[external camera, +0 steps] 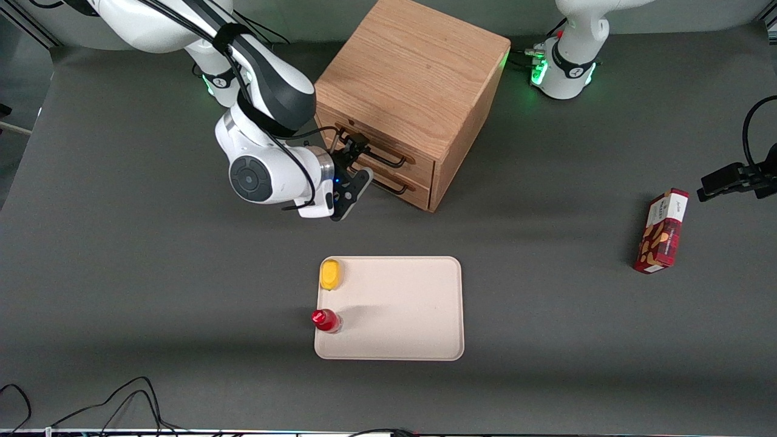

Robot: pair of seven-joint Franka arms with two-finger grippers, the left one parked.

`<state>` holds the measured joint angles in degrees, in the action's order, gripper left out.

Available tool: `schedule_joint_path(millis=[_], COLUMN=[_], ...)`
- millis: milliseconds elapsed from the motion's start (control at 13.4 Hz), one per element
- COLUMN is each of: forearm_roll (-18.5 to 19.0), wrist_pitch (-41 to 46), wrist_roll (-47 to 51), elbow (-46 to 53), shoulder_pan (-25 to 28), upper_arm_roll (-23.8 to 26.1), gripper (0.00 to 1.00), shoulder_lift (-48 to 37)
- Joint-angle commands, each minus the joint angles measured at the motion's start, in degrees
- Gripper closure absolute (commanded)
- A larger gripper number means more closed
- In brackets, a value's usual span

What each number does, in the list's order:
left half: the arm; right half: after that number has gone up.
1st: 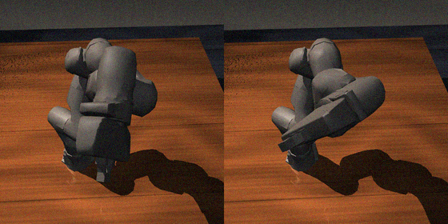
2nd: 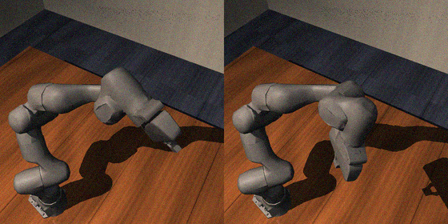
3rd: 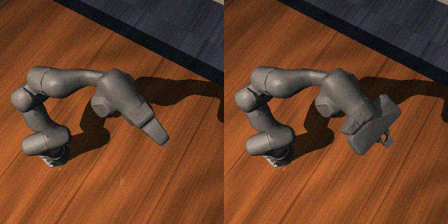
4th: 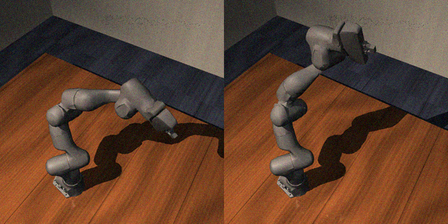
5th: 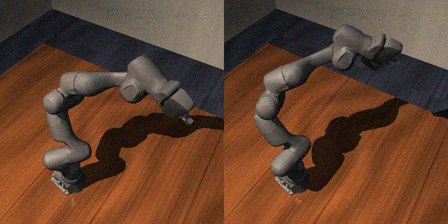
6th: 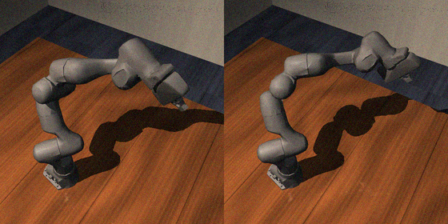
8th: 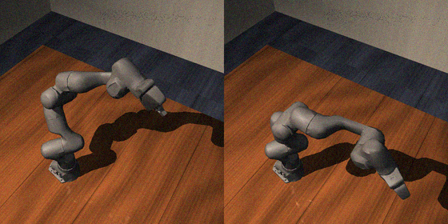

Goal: Open upper drawer

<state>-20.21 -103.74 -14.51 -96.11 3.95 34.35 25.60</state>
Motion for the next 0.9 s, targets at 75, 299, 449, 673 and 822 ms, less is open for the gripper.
schedule_joint_path(millis=[75,299,449,673,822], forearm_roll=[-1.06,-0.28,0.34,2.8,2.8], wrist_pitch=[-2.69,-3.83,-3.83,-3.4,-3.31], wrist_roll=[3.17,3.17,3.0,3.17,3.09], elbow=[-1.53,-1.45,0.21,4.43,6.02], shoulder_pan=[0.0,-0.08,-0.43,-1.13,-1.31], upper_arm_roll=[1.33,1.33,0.63,0.36,-0.68], gripper=[0.0,0.0,0.0,0.0,0.0], shoulder_lift=[-0.81,0.59,2.17,5.16,5.69])
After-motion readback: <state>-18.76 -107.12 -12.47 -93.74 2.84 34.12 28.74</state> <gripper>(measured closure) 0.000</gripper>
